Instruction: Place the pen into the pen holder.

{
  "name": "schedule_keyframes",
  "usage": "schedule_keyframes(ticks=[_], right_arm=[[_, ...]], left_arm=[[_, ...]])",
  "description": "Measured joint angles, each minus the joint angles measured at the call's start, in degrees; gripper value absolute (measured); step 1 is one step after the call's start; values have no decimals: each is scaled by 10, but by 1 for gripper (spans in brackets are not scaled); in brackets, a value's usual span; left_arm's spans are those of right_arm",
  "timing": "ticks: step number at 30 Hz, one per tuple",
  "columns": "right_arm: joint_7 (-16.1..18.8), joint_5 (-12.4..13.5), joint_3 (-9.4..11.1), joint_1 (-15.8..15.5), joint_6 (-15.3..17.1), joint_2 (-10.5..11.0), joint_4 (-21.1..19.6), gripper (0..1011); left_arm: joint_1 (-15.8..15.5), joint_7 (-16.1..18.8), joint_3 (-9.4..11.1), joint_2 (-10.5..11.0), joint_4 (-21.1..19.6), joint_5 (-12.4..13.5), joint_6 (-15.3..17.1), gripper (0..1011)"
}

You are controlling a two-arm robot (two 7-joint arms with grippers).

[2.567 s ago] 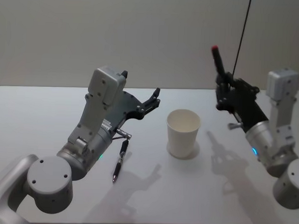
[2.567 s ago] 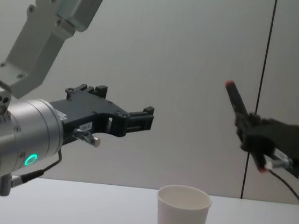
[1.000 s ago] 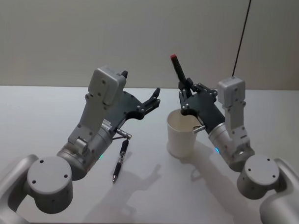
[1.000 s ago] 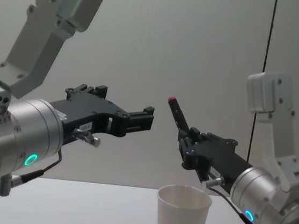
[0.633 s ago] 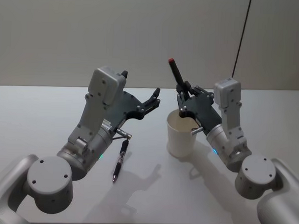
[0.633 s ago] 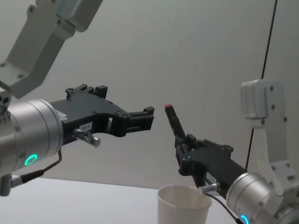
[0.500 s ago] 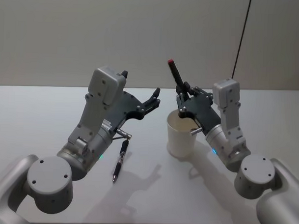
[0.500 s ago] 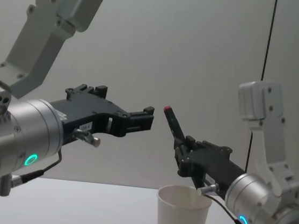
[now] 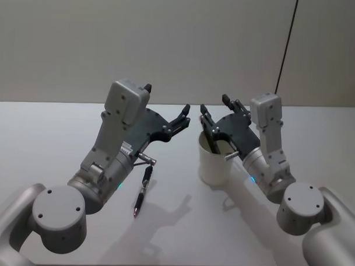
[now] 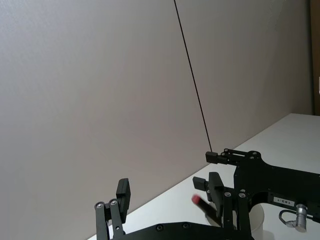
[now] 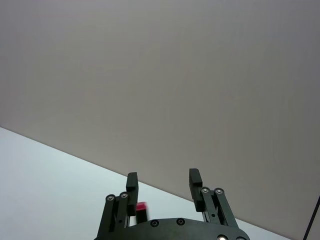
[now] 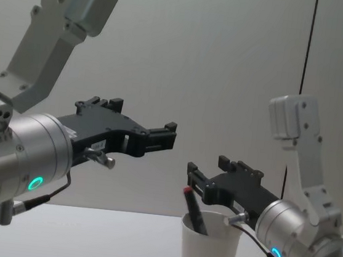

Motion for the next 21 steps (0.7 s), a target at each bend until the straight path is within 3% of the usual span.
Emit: schedule_keyframes(ticks=[14, 21], right_arm=[[1, 6, 3, -3, 1, 1, -9, 1000], [-1, 15, 7, -13, 8, 6, -32, 1001]], left_arm=[[0, 0, 0, 0, 0, 0, 0, 1000], [0, 0, 0, 0, 0, 0, 0, 999]])
